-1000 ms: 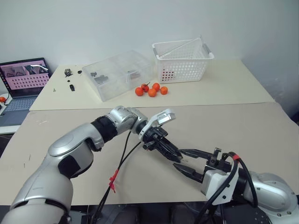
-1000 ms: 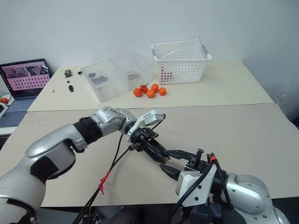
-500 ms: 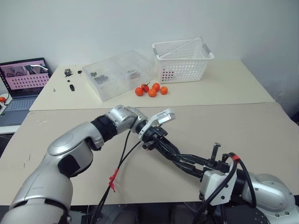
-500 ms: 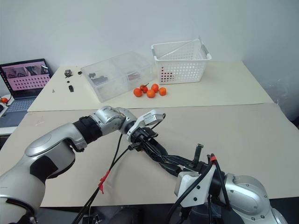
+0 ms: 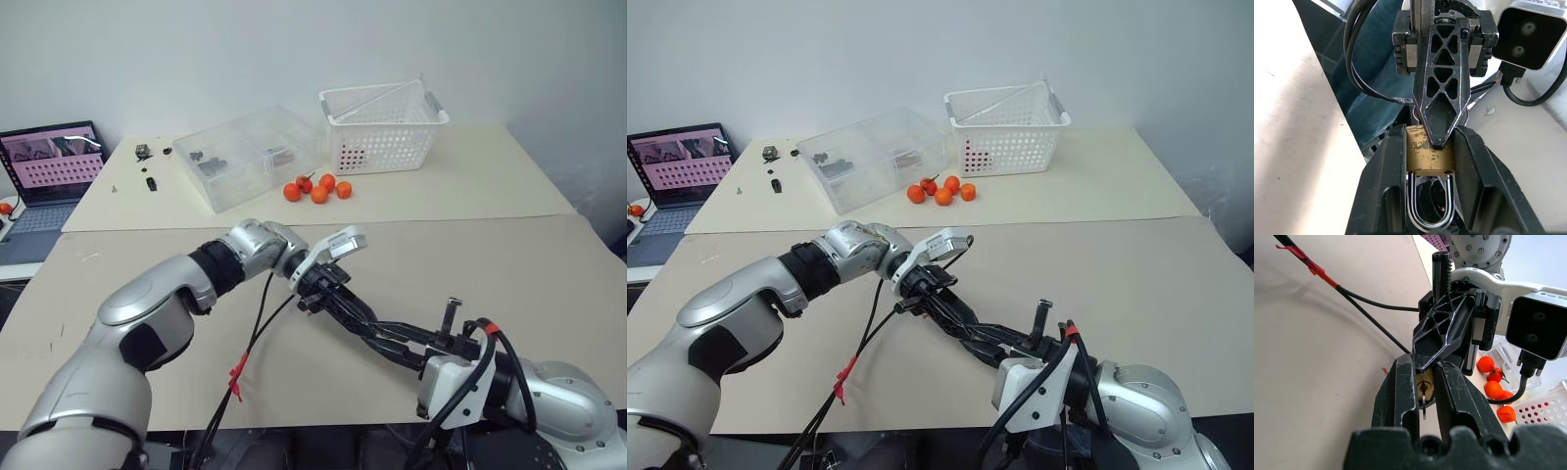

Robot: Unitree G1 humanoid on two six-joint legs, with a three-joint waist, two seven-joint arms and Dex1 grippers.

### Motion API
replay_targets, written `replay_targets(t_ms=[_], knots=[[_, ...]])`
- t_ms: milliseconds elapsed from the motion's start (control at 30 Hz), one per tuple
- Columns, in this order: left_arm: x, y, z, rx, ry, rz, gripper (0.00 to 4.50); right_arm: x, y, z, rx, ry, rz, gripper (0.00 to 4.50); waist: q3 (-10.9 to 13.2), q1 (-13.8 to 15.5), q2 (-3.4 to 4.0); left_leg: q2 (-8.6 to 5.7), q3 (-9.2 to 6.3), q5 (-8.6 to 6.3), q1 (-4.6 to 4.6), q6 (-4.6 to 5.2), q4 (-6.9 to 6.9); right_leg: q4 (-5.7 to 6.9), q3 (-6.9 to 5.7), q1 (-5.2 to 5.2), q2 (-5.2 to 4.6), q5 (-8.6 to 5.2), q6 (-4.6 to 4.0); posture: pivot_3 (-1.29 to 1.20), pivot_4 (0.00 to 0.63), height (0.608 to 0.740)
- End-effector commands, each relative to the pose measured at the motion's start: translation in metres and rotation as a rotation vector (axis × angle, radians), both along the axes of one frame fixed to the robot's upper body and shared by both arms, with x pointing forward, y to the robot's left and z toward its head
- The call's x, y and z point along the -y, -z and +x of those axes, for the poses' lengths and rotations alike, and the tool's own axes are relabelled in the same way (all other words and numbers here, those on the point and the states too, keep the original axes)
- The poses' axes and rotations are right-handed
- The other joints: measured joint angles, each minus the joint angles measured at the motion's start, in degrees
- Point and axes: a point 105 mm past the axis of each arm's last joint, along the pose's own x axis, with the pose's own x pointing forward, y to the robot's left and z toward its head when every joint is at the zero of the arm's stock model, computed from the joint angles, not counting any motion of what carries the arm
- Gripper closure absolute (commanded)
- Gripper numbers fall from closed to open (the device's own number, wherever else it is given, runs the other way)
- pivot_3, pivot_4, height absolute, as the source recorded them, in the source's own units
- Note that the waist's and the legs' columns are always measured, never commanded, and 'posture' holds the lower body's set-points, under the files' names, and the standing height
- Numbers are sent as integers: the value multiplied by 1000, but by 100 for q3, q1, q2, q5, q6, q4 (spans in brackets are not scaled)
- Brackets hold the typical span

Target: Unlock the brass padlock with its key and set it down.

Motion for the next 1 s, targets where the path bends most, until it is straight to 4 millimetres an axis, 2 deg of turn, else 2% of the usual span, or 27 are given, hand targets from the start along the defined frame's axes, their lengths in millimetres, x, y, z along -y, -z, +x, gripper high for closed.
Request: replay_targets(t_ms=[33, 133, 267, 400, 567, 633, 700, 800, 900, 1000], knots=[[1, -16, 1, 9, 5, -41, 1507, -4, -10, -2, 40, -30, 27, 4408, -1, -3, 1, 0, 0, 0, 0, 0, 0, 0, 0, 0, 0, 0, 0, 0, 150, 740], [0, -18, 2, 9, -1, -45, 315, -4, -10, -2, 39, -32, 29, 4408, -1, 2, 1, 1, 0, 0, 0, 0, 0, 0, -1, 0, 1, 0, 1, 0, 150, 740], [-4, -28, 7, 1, -30, -72, 315, -3, -10, 0, 34, -28, 30, 4408, -2, -5, 4, 1, 0, 0, 0, 0, -1, 1, 0, -1, 2, 0, -1, 0, 150, 740], [-12, -43, 19, 39, -96, -133, 315, 3, -9, 5, 36, -5, 20, 4408, -4, 0, 6, 1, 0, 0, 0, 0, 0, 0, 0, -1, 1, 0, 0, 0, 150, 740], [-32, -58, 46, 158, -238, -210, 315, 12, -9, 15, 38, 40, 24, 4408, -5, -7, 9, 0, 0, 0, 2, 0, -1, 1, -1, -3, 5, 1, -2, 0, 150, 740], [-40, -50, 58, 282, -282, -196, 315, 15, -13, 19, 32, 57, 46, 4408, -6, -2, 10, 0, 0, 0, 2, 0, -2, 1, 0, -4, 5, 3, -6, 0, 150, 740], [-46, -34, 70, 450, -308, -152, 315, 17, -15, 25, -26, 85, 106, 4408, -6, -1, 10, -1, 0, 0, 2, -1, -2, -1, -2, -4, 6, 15, -26, 0, 150, 740], [-48, -15, 75, 609, -325, -134, 315, 18, -17, 29, -141, 99, 169, 4408, -8, 9, 12, 3, 1, 1, 3, -2, -6, -4, 1, -1, 0, 27, -46, 0, 150, 740], [-39, -11, 77, 702, -404, -217, 315, 17, -22, 33, -236, 104, 219, 4408, -10, 8, 15, 4, 2, 1, -3, -1, -10, -2, 7, -3, -5, 30, -51, 0, 150, 740], [-31, -19, 83, 773, -524, -323, 315, 16, -24, 35, -320, 111, 256, 4408, -5, 40, 6, 3, 1, 0, -12, -2, -10, 0, 9, -4, -11, 36, -57, 0, 150, 740]])
